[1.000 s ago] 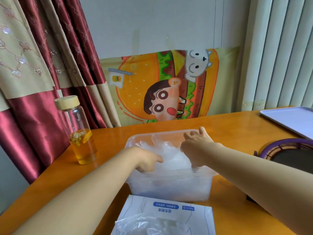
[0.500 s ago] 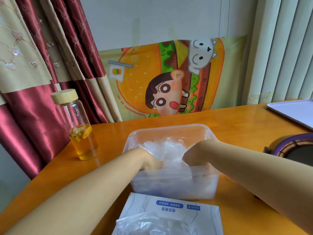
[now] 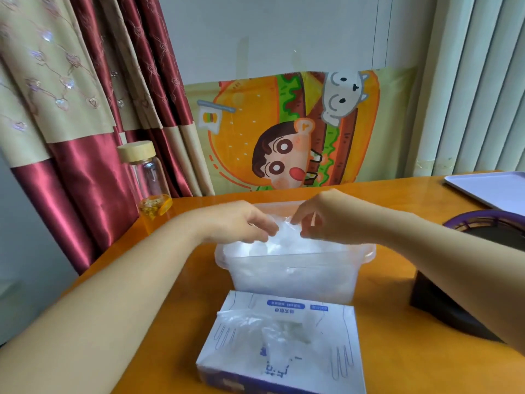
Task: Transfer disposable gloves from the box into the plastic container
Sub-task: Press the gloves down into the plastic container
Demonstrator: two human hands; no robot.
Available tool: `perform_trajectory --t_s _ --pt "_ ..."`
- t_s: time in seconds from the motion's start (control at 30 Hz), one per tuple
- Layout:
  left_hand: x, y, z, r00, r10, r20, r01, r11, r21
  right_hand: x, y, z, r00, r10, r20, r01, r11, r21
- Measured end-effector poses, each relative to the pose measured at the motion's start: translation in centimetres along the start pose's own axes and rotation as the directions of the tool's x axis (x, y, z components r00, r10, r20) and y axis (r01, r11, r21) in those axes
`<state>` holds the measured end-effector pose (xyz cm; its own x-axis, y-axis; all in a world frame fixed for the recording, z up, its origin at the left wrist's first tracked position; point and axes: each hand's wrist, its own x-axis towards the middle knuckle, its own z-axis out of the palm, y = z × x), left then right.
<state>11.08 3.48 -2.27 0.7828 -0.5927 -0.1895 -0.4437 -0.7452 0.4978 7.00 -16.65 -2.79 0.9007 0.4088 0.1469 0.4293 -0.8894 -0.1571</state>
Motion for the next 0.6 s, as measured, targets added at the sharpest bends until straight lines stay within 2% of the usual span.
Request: perform_trajectory --t_s 0.03,0.07,0.13,0.2,0.27,0.33,0.4,0.47,0.53,0.6 --pt "-1.2 -0.2 0.0 0.997 0.026 -0.075 -0.034 0.995 -0.098 -1.2 -0.9 -0.4 0.998 -0.037 -0.052 0.040 0.998 0.057" --pt "-2.6 -0.4 0.3 0.988 0.044 -0.149 -0.073 0.979 -0.189 -2.5 -2.0 -0.6 0.996 -0.073 -0.040 0.077 0.992 0.103" --pt "-4.8 -0.4 1.0 0.971 0.086 -0.222 -0.149 0.946 -0.287 -4.9 -3.8 -0.6 0.980 -0.112 0.166 0.084 0.983 0.164" --pt "-7.0 0.4 2.1 0.986 0.112 -0.122 -0.141 0.954 -0.266 -6.8 -5.3 0.5 0.900 -0.101 0.424 0.051 0.991 0.126" --pt "-8.5 1.6 3.4 0.994 0.074 0.078 -0.066 0.993 -0.098 -7.9 -6.1 1.9 0.862 -0.071 0.503 0.068 0.997 0.025" --pt "-9.1 2.6 5.1 0.984 0.012 0.179 -0.046 0.981 0.191 -8.4 -6.5 3.0 0.897 -0.086 0.433 0.120 0.991 -0.052" --pt "-8.9 2.5 6.8 0.988 0.008 0.157 -0.071 0.915 0.397 -8.1 -6.4 3.4 0.944 -0.145 0.298 0.174 0.982 -0.072" --pt "-8.8 1.8 7.5 0.992 0.005 0.125 -0.055 0.913 0.404 -7.7 -6.2 2.9 0.975 -0.157 0.158 0.156 0.988 0.019" --pt "-9.0 1.3 6.7 0.996 -0.021 0.083 -0.004 0.954 0.300 -7.3 -5.9 1.5 0.992 -0.130 -0.007 0.129 0.976 0.177" --pt "-9.4 1.1 5.3 1.000 0.018 -0.009 -0.016 0.983 0.184 -6.9 -5.6 0.0 0.986 -0.048 -0.161 0.100 0.937 0.334"
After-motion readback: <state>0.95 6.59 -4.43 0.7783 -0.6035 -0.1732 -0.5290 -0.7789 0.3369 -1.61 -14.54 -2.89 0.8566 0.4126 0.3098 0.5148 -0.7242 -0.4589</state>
